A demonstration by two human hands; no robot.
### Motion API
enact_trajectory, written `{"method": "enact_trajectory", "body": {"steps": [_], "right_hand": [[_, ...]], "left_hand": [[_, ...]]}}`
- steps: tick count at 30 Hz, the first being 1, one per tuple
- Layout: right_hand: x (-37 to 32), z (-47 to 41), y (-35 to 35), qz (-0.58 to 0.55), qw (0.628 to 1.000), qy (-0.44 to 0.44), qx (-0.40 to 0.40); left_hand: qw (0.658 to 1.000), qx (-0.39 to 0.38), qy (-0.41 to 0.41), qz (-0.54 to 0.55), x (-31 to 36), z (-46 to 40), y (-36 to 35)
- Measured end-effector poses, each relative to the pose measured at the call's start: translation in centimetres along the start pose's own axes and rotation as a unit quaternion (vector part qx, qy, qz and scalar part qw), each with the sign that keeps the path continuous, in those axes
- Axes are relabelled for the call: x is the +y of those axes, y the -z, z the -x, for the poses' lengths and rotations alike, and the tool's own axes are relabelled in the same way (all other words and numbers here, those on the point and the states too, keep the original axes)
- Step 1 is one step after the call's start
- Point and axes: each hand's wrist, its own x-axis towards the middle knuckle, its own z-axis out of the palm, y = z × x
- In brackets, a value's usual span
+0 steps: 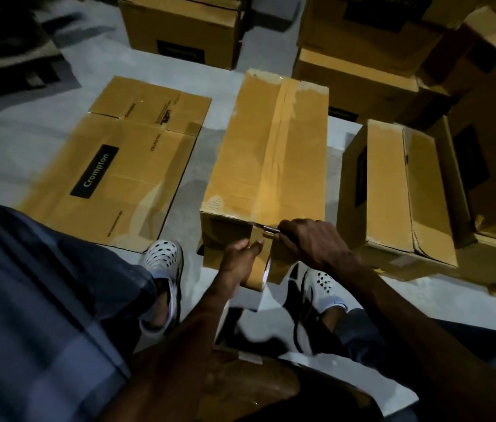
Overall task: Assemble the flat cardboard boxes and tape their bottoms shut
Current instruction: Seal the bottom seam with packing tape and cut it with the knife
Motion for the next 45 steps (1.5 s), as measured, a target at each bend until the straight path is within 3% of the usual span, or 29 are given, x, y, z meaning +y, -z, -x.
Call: {"method": "enact_trajectory", "body": {"steps": [9,20,34,41,45], "right_hand": [[-1.3,-0.2,0.3,0.07,0.996,0.036,-0.034],[-0.6,1.3,0.5,0.087,0.995,0.046,0.004],[-2.8,1.6,-0.3,0.121,0.992,0.025,-0.012],[-1.5,2.4,0.0,0.164,0.985,0.004,-0.06],[-0.2,2.6,-0.1,0.12,0.991,0.033,-0.043]], "left_hand": [[0.999,-0.007,0.008,-0.03,-0.6,0.6,0.5],[1.0,-0.008,0.021,-0.017,-0.5,0.9,0.5],[0.997,0.011,0.067,0.021,-0.1,1.5,0.4],[0.993,0.023,0.107,-0.032,-0.7,1.5,1.2],[0.99,0.046,0.108,-0.079,-1.3,1.3,2.1]]}}
